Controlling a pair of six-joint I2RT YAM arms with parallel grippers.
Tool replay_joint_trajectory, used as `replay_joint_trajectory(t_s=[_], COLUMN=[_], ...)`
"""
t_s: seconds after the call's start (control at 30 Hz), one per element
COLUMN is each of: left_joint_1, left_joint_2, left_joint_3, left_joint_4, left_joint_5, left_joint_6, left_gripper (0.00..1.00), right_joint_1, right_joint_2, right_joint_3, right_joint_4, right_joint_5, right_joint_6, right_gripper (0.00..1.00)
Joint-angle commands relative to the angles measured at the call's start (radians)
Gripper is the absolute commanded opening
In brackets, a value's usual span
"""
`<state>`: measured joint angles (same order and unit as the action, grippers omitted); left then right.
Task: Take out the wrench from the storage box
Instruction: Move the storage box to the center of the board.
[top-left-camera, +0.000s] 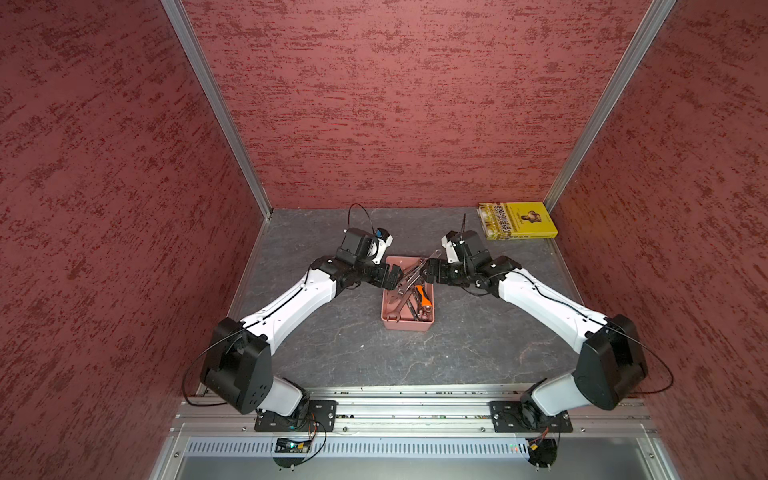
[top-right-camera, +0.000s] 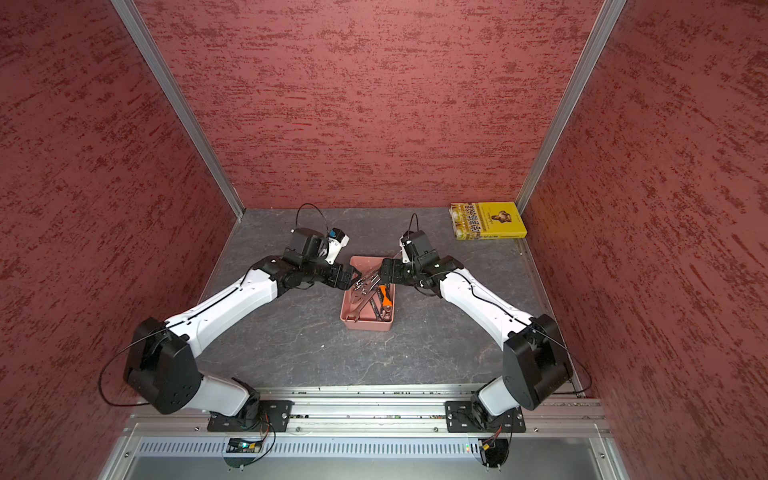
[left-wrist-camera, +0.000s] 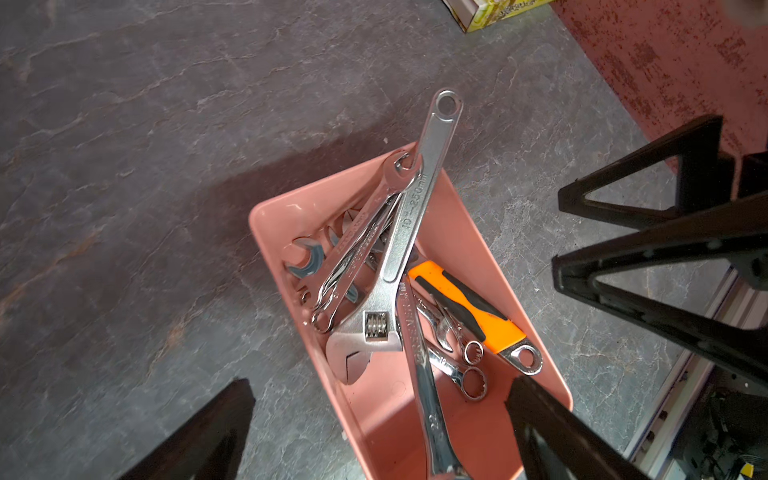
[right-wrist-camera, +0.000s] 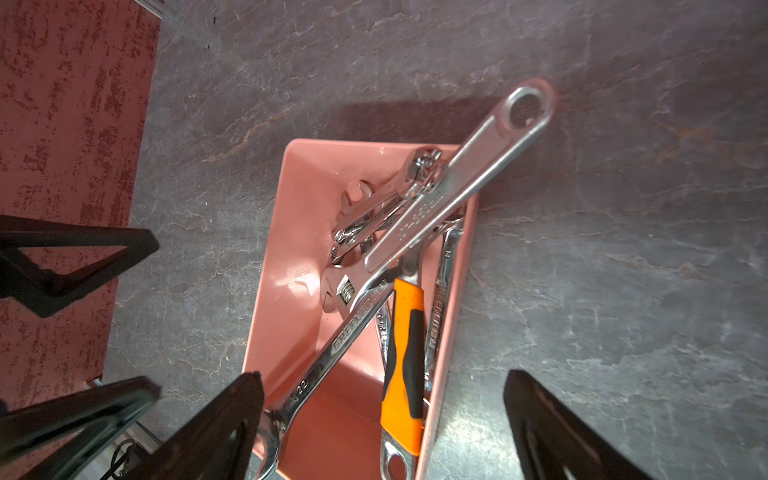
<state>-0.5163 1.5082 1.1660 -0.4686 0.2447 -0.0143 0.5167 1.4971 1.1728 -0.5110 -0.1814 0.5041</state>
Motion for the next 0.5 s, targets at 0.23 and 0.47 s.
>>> replay_joint_trajectory(t_s=[0.23, 0.47], left_joint_1=[-0.066, -0.065], left_joint_2=[0.219, 0.326], left_joint_3=[0.137, 0.202], left_joint_4=[0.053, 0.062], left_joint_5=[-0.062, -0.119], left_joint_6=[0.144, 0.157], left_gripper=[0.91, 0.79], right_joint_1=[-0.101, -0.129], right_joint_2=[-0.102, -0.119], right_joint_3=[-0.035, -0.046], right_joint_4=[-0.027, -0.046], right_joint_5=[-0.017, -0.012], right_joint_6=[-0.086, -0.101], right_gripper=[0.98, 0.98])
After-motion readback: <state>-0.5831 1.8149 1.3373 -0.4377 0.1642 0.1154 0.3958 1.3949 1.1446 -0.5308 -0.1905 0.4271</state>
